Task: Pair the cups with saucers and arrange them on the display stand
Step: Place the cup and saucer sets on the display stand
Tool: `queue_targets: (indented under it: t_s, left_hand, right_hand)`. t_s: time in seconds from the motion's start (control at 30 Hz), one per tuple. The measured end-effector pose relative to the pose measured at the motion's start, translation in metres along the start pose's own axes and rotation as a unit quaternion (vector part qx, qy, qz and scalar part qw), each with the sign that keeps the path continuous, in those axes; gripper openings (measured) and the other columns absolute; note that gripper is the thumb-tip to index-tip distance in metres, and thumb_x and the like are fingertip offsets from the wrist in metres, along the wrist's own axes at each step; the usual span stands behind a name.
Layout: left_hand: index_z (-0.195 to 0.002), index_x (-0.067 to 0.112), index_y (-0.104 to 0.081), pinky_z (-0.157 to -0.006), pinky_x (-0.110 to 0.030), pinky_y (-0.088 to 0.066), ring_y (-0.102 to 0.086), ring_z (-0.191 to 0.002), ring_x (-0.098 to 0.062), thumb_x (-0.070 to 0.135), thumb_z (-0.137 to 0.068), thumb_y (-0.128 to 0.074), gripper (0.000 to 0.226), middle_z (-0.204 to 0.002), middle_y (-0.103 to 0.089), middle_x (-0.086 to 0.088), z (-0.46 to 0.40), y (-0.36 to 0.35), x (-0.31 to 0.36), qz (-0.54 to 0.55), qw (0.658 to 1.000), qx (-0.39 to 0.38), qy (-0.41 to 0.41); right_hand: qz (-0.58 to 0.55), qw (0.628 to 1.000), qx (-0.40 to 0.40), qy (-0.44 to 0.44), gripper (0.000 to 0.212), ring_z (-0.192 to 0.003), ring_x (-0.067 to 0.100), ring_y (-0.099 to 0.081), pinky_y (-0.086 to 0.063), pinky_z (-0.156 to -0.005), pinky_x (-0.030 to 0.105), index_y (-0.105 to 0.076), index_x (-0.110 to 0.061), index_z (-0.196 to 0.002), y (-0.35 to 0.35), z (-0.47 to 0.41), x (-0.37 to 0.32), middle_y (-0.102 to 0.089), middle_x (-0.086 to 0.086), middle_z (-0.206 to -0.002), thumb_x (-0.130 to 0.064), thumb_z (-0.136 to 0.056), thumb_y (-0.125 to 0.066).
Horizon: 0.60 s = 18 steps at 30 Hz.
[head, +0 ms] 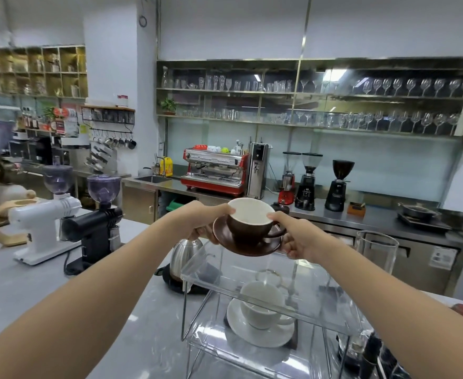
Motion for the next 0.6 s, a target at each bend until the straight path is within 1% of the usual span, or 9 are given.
queue_targets:
  t_s: [0.07,0.1,0.27,0.37,0.43,0.5,0.6]
  left_hand:
    - [-0.103,0.004,-0.07,-0.04,-0.019,-0.025,-0.033,-0.034,-0.009,0.064,-0.08,-0.066,0.065,-0.069,-0.078,-0.013,-0.005,-0.006,-0.004,-0.012,1.0,-0.018,0.011]
    - [-0.107,0.003,-0.069,-0.042,-0.019,-0.024,-0.032,-0.036,-0.009,0.063,-0.082,-0.066,0.065,-0.071,-0.078,-0.014,-0.008,-0.008,-0.006,-0.016,0.999,-0.028,0.017]
    - [-0.106,-0.001,-0.067,-0.045,-0.018,-0.024,-0.029,-0.043,-0.008,0.059,-0.087,-0.063,0.063,-0.077,-0.079,-0.016,-0.019,-0.017,-0.015,-0.049,0.996,-0.052,0.054]
    - [-0.107,0.0,-0.066,-0.042,-0.016,-0.025,-0.028,-0.038,-0.006,0.057,-0.09,-0.059,0.06,-0.076,-0.079,-0.015,-0.024,-0.022,-0.018,-0.067,0.993,-0.071,0.067]
    - [-0.113,0.001,-0.064,-0.039,-0.015,-0.024,-0.03,-0.035,-0.005,0.055,-0.091,-0.058,0.059,-0.078,-0.078,-0.015,-0.026,-0.026,-0.02,-0.065,0.992,-0.081,0.068]
    - [-0.12,0.002,-0.06,-0.037,-0.015,-0.024,-0.032,-0.032,-0.005,0.053,-0.092,-0.058,0.058,-0.079,-0.076,-0.017,-0.026,-0.03,-0.02,-0.065,0.992,-0.089,0.067]
    - [-0.124,0.001,-0.055,-0.034,-0.015,-0.025,-0.04,-0.029,-0.005,0.051,-0.094,-0.057,0.058,-0.075,-0.075,-0.016,-0.026,-0.033,-0.022,-0.067,0.991,-0.088,0.07]
  right_hand:
    - [0.018,1.0,-0.01,-0.021,0.044,-0.042,0.013,-0.038,-0.032,-0.04,0.019,-0.06,-0.009,-0.09,-0.002,-0.006,0.01,-0.051,0.005,-0.049,-0.052,-0.081,-0.069]
    - [0.027,0.999,-0.016,-0.032,0.045,-0.042,0.013,-0.039,-0.033,-0.04,0.019,-0.06,-0.009,-0.09,-0.003,-0.009,0.014,-0.053,0.006,-0.051,-0.052,-0.082,-0.068]
    - [0.072,0.993,-0.037,-0.083,0.05,-0.043,0.014,-0.042,-0.035,-0.041,0.02,-0.061,-0.005,-0.092,-0.006,-0.017,0.028,-0.057,0.008,-0.056,-0.054,-0.085,-0.062]
    - [0.082,0.99,-0.053,-0.103,0.051,-0.044,0.014,-0.043,-0.037,-0.041,0.019,-0.06,-0.005,-0.097,-0.004,-0.022,0.033,-0.058,0.009,-0.061,-0.054,-0.086,-0.061]
    - [0.088,0.988,-0.06,-0.111,0.051,-0.043,0.014,-0.044,-0.037,-0.042,0.019,-0.06,-0.005,-0.097,-0.003,-0.025,0.036,-0.059,0.009,-0.062,-0.055,-0.085,-0.061]
    - [0.092,0.986,-0.064,-0.121,0.052,-0.045,0.014,-0.044,-0.037,-0.043,0.02,-0.06,-0.005,-0.096,-0.002,-0.028,0.04,-0.058,0.008,-0.062,-0.055,-0.085,-0.061]
    - [0.091,0.985,-0.065,-0.132,0.053,-0.05,0.014,-0.041,-0.036,-0.044,0.021,-0.06,-0.004,-0.1,-0.003,-0.032,0.044,-0.055,0.009,-0.068,-0.055,-0.084,-0.063]
Point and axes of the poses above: each hand's wrist, its own z-axis away from the middle knuckle, its own y-axis out of the back of the hand, x = y × z, the point moved 8 cm from there along -z, towards the middle knuckle
